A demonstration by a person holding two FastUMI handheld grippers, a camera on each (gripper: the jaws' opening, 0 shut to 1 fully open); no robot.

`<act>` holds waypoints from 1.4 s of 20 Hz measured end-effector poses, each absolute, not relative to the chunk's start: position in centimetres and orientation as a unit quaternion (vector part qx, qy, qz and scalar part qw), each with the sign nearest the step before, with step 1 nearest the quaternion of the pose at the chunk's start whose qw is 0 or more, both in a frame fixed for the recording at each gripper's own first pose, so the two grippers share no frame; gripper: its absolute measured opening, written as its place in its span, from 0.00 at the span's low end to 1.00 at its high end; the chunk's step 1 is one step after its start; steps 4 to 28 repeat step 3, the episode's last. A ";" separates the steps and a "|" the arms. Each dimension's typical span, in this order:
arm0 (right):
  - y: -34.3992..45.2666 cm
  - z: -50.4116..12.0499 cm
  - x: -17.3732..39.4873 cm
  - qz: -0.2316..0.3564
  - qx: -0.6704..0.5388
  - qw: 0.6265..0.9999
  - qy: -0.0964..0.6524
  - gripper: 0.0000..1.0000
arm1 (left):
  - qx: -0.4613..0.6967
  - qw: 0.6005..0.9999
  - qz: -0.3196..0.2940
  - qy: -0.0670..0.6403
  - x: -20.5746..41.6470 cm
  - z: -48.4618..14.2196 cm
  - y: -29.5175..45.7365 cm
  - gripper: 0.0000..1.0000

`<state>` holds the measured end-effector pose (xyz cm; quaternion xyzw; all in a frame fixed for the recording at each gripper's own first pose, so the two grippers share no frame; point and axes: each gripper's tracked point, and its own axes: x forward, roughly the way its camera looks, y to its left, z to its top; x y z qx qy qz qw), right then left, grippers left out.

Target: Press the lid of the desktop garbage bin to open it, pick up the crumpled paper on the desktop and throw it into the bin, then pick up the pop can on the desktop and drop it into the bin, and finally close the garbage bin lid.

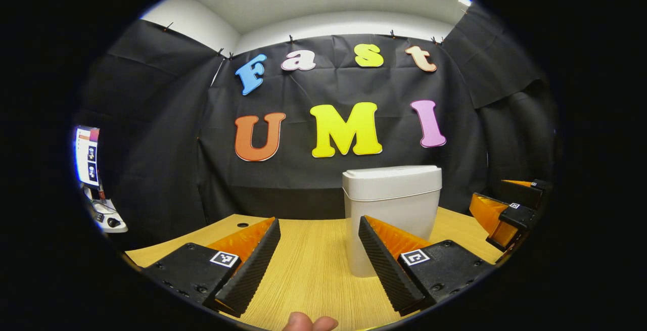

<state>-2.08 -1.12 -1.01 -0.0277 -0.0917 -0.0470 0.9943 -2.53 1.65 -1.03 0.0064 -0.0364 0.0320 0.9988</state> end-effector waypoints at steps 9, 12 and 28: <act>-1.4 -1.1 -2.1 -0.048 -0.023 0.994 -0.091 0.97 | 0.004 0.999 0.033 -0.034 -2.4 -1.2 1.8 1.00; -1.4 -1.1 -2.1 -0.048 -0.023 0.994 -0.091 0.97 | 0.004 0.999 0.033 -0.034 -2.4 -1.2 1.8 1.00; -1.4 -1.1 -2.1 -0.048 -0.023 0.994 -0.091 0.97 | 0.004 0.999 0.033 -0.034 -2.4 -1.2 1.8 1.00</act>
